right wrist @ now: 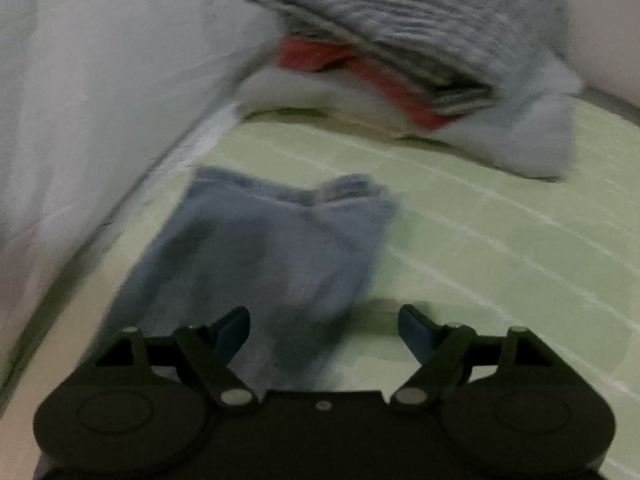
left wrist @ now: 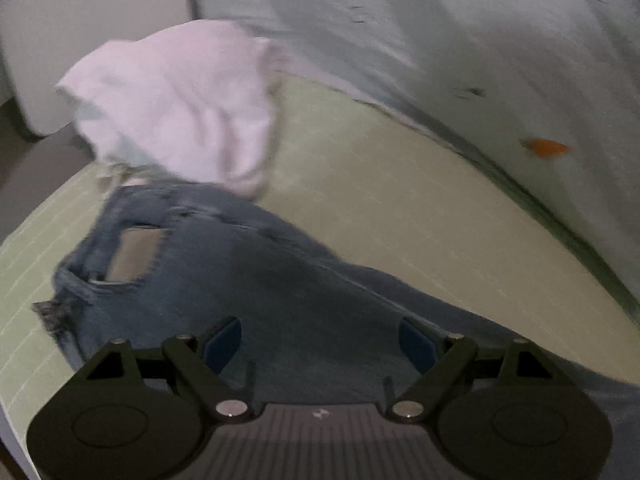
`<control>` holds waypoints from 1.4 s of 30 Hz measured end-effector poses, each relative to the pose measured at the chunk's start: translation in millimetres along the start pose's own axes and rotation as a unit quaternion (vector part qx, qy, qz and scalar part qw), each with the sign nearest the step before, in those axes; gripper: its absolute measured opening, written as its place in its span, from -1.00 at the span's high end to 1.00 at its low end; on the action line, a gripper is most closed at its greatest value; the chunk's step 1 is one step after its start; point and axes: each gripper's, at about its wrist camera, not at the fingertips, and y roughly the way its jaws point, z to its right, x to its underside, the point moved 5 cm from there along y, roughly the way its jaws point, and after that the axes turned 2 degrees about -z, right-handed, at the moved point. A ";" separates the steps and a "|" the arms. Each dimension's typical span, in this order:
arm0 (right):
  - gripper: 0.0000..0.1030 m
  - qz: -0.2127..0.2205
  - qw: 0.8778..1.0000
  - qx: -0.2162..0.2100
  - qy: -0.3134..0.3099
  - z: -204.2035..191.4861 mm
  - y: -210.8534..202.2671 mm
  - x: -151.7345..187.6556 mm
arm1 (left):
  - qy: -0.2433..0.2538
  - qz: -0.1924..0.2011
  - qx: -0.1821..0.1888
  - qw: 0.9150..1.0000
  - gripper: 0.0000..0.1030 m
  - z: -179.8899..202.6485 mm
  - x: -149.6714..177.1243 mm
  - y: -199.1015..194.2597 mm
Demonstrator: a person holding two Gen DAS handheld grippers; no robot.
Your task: Fold clothes
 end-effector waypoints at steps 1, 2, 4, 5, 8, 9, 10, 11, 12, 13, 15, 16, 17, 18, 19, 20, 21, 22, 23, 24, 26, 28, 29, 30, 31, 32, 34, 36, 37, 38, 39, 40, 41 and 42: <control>-0.16 0.006 1.000 0.001 -0.020 -7.5 2.1 1.6 | 0.015 0.005 0.006 1.000 -0.68 8.3 2.9 -5.1; 0.15 0.010 0.999 0.012 -0.045 -12.8 2.8 2.9 | 0.027 0.009 0.009 1.000 -0.68 14.2 4.9 -9.8; 0.78 0.017 0.996 0.037 -0.085 -15.2 -1.6 3.0 | 0.047 0.020 0.012 0.999 -0.68 21.9 9.4 -20.7; 0.79 0.021 0.996 0.031 -0.085 -10.0 -8.5 0.7 | 0.049 0.023 0.013 0.998 -0.68 22.8 11.4 -25.5; 0.81 0.040 0.996 0.035 -0.073 15.7 -33.9 -7.6 | 0.043 0.030 0.006 0.999 -0.68 10.9 15.0 -37.1; 0.81 0.045 0.996 0.049 -0.066 28.5 -40.4 -9.7 | 0.039 0.031 0.003 0.999 -0.68 4.2 15.9 -40.6; 0.80 0.047 0.995 0.068 -0.059 42.2 -44.3 -10.9 | 0.033 0.032 -0.005 0.999 -0.68 -4.2 17.8 -43.4; 0.79 0.042 0.994 0.090 -0.047 57.6 -44.9 -11.6 | 0.028 0.032 -0.010 0.999 -0.68 -11.1 20.0 -46.4; 0.75 0.030 0.992 0.116 -0.032 74.2 -43.1 -11.7 | 0.022 0.030 -0.016 0.999 -0.68 -20.3 22.7 -47.6; 0.69 0.022 0.992 0.125 -0.012 87.3 -44.0 -11.7 | 0.019 0.026 -0.020 0.999 -0.68 -28.1 24.8 -47.5; 0.46 0.014 0.993 0.109 0.034 103.6 -52.6 -10.1 | 0.013 0.017 -0.020 1.000 -0.68 -40.1 28.8 -46.4; 0.00 0.015 0.995 0.086 0.054 106.5 -60.8 -7.9 | 0.010 0.013 -0.019 1.000 -0.68 -45.9 30.8 -45.9; -0.21 0.014 0.996 0.060 0.070 104.1 -68.8 -2.1 | 0.007 0.009 -0.019 1.000 -0.69 -51.7 32.7 -45.3; -0.45 0.012 0.996 0.033 0.082 97.7 -76.7 6.4 | 0.005 0.004 -0.018 1.000 -0.72 -57.6 34.7 -44.8; -0.52 0.010 0.996 0.005 0.093 91.3 -84.6 14.8 | 0.002 0.000 -0.018 1.000 -0.73 -63.4 36.6 -44.3; -0.57 0.001 0.994 -0.025 0.106 82.4 -91.6 25.9 | -0.001 -0.004 -0.017 1.000 -0.76 -69.2 38.6 -43.8; -0.76 -0.012 0.991 -0.056 0.118 71.7 -97.9 39.0 | 0.002 -0.009 -0.014 1.000 -0.77 -72.8 40.1 -42.2; -0.91 -0.026 0.987 -0.088 0.129 59.1 -103.3 53.0 | 0.007 -0.014 -0.011 1.000 -0.77 -74.8 41.6 -40.8; -1.00 -0.040 0.982 -0.120 0.140 45.2 -108.3 67.6 | 0.014 -0.017 -0.006 1.000 -0.77 -75.3 42.5 -39.7; -1.00 -0.054 0.976 -0.146 0.151 32.0 -113.1 81.6 | 0.021 -0.020 -0.001 1.000 -0.77 -75.4 43.2 -38.7; -1.00 -0.078 0.963 -0.190 0.175 6.1 -122.8 108.9 | 0.039 -0.022 0.008 0.999 -0.77 -76.9 44.0 -37.6; -1.00 -0.105 0.951 -0.219 0.191 -15.3 -130.2 135.1 | 0.057 -0.024 0.013 0.998 -0.78 -78.4 44.0 -37.3; -1.00 -0.119 0.945 -0.232 0.198 -25.3 -133.6 147.9 | 0.065 -0.024 0.017 0.997 -0.78 -79.2 43.9 -37.5; -1.00 -0.132 0.939 -0.245 0.204 -35.2 -137.1 160.7 | 0.074 -0.025 0.022 0.997 -0.78 -80.1 43.8 -37.8; -1.00 -0.145 0.934 -0.251 0.207 -43.9 -139.5 173.1 | 0.080 -0.025 0.028 0.996 -0.78 -81.6 43.4 -38.1; -1.00 -0.157 0.932 -0.253 0.206 -51.5 -141.2 185.3 | 0.086 -0.026 0.033 0.995 -0.78 -83.6 43.2 -38.0; -1.00 -0.175 0.928 -0.260 0.201 -64.9 -143.6 204.8 | 0.098 -0.027 0.042 0.994 -0.78 -87.6 42.7 -37.9; -1.00 -0.188 0.923 -0.272 0.197 -78.0 -145.9 220.6 | 0.110 -0.027 0.048 0.992 -0.78 -92.0 42.7 -38.3; -1.00 -0.193 0.920 -0.278 0.198 -84.2 -145.3 226.1 | 0.117 -0.026 0.051 0.991 -0.78 -94.4 43.1 -38.8; -1.00 -0.198 0.917 -0.285 0.199 -90.4 -144.7 231.6 | 0.124 -0.026 0.054 0.991 -0.78 -96.7 43.5 -39.4; -1.00 -0.203 0.913 -0.291 0.200 -96.6 -144.2 237.1 | 0.131 -0.025 0.057 0.989 -0.78 -99.0 43.9 -39.9; -1.00 -0.208 0.910 -0.298 0.201 -102.8 -143.6 242.6 | 0.136 -0.025 0.059 0.989 -0.78 -101.9 44.6 -40.5; -1.00 -0.214 0.906 -0.304 0.202 -109.0 -143.1 248.0 | 0.141 -0.025 0.062 0.988 -0.78 -104.8 45.4 -41.1; -1.00 -0.219 0.903 -0.310 0.202 -115.1 -142.6 253.5 | 0.145 -0.025 0.064 0.987 -0.78 -108.5 46.2 -41.5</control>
